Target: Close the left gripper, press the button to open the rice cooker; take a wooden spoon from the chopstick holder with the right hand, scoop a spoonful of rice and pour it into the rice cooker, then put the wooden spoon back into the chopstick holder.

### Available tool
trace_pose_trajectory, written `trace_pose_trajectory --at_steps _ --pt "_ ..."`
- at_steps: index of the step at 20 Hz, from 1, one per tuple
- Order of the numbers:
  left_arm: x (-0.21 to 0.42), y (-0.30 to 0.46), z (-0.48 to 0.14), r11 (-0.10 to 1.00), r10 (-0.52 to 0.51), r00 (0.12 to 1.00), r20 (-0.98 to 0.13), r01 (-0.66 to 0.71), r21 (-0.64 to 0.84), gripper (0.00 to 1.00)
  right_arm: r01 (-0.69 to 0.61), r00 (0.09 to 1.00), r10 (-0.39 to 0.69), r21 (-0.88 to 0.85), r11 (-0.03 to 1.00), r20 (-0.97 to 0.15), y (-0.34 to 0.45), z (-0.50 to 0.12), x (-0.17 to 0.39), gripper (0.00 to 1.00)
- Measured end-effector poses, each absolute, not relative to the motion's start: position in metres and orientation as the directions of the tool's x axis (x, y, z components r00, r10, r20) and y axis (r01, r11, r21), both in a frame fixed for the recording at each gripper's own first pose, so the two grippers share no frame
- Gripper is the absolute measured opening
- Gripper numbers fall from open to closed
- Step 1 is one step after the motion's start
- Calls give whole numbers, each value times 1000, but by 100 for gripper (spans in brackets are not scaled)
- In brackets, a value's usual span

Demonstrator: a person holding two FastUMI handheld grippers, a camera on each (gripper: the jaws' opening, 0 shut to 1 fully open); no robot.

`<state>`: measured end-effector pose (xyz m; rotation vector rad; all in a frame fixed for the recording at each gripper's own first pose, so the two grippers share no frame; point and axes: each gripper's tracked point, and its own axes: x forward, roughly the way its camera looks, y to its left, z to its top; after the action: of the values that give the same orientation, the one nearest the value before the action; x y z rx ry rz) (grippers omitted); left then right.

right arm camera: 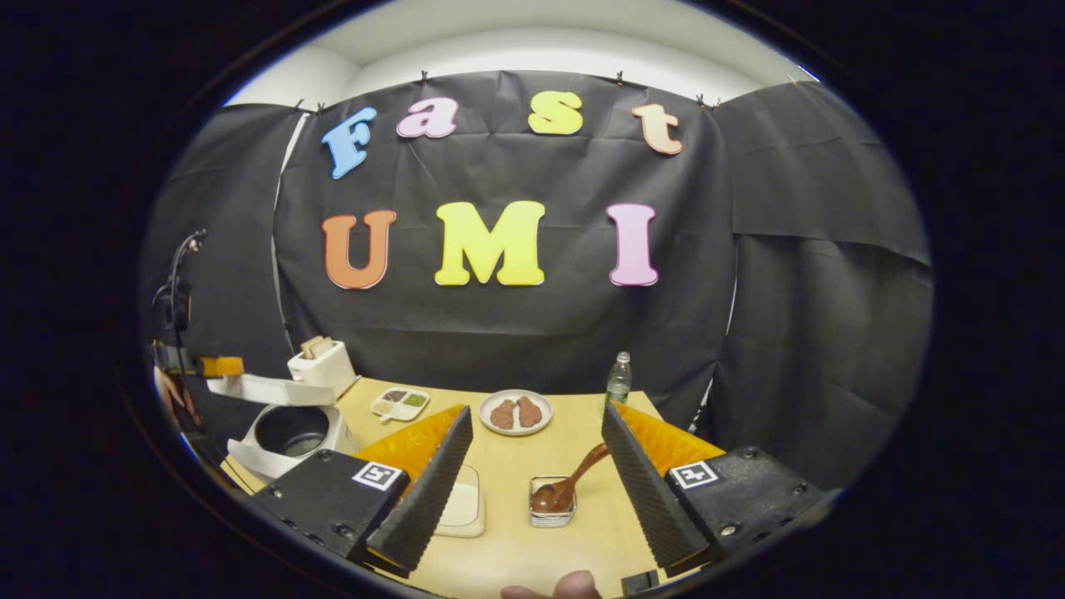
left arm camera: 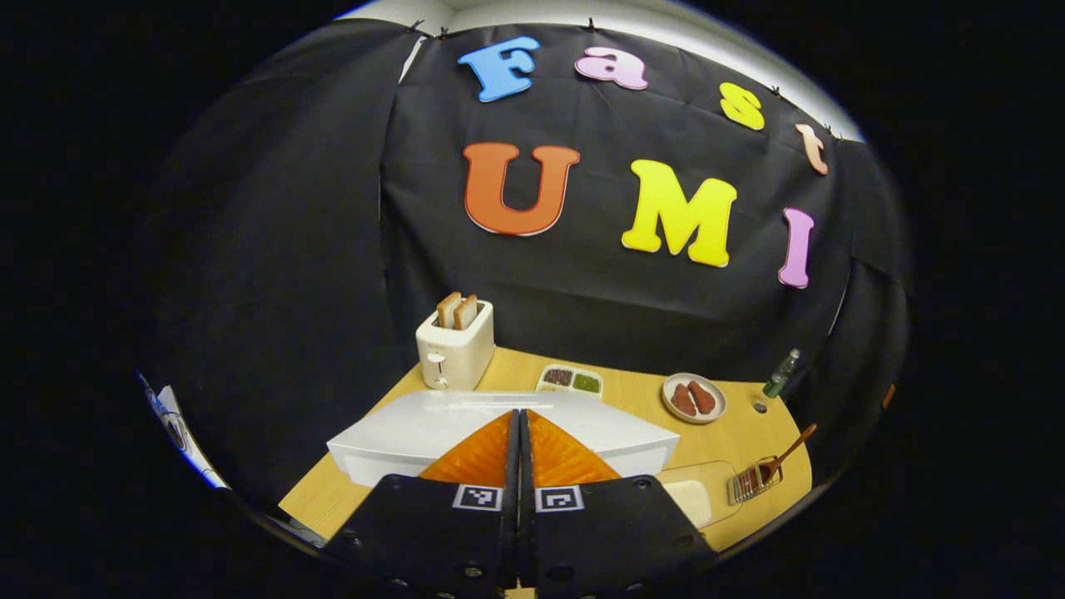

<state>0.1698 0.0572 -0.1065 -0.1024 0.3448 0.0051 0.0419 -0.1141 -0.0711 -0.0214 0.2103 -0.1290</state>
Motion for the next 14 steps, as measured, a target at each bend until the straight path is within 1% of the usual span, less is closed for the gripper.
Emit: trace_pose_trajectory --at_steps 3,5,8,9,10,11,12,13,14 --pt "180 59 -68 996 -13 970 -242 -9 -87 1 140 971 -142 -26 990 -194 -121 -65 34 100" --pt "178 58 -49 997 -13 979 -201 -3 -82 0 149 971 -150 -21 989 -186 -125 -64 31 100" --pt "168 52 -27 997 -16 988 -151 3 -83 4 153 971 -152 -7 988 -184 -127 -65 27 100" --pt "162 50 -22 996 -12 990 -142 0 -85 9 151 972 -149 -1 988 -182 -128 -65 26 100" --pt "156 49 -16 996 -13 992 -126 2 -89 12 150 973 -147 4 989 -181 -128 -65 24 100" --pt "150 45 -10 995 -18 994 -112 8 -95 12 149 973 -145 10 989 -178 -129 -65 24 100" --pt "143 42 -6 995 -17 995 -100 7 -96 22 148 974 -143 15 989 -174 -130 -64 23 100" --pt "136 40 -1 996 -14 996 -89 6 -91 55 150 975 -145 17 989 -171 -131 -64 24 100" --pt "129 40 3 997 -10 996 -83 4 -82 65 153 974 -148 18 988 -169 -134 -64 24 100"
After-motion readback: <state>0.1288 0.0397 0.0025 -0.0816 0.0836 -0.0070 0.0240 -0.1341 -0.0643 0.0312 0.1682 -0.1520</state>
